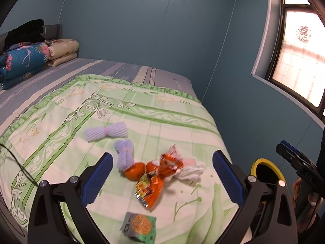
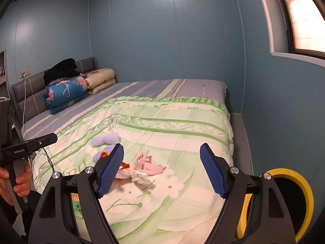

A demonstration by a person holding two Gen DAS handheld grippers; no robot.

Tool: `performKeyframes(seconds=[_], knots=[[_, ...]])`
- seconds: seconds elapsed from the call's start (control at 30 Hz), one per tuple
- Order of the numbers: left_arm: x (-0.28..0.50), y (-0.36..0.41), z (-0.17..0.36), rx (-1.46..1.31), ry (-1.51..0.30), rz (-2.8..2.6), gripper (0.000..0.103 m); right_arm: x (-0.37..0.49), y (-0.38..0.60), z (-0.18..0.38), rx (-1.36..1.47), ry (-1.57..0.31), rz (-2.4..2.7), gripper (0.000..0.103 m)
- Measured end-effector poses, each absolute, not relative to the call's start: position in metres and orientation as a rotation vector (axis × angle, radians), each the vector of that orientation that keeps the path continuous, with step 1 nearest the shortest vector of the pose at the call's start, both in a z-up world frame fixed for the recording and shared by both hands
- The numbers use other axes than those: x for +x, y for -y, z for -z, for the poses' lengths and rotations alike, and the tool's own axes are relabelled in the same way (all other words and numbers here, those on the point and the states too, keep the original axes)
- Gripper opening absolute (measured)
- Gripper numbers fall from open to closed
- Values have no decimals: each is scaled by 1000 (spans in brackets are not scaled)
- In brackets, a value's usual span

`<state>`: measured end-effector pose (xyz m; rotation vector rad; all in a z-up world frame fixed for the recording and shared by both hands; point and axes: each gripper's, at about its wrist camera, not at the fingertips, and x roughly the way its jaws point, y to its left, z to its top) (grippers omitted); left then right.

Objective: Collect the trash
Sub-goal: 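Move both open tools back over the trash on the bed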

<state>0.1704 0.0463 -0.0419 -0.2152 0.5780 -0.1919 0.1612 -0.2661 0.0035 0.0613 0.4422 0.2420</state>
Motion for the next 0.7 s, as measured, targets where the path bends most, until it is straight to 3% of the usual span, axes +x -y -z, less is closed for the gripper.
performKeyframes(seconds=[0.7], knots=[[156, -78, 138, -262, -743, 187, 95, 211, 222, 69, 36, -615, -330, 74]])
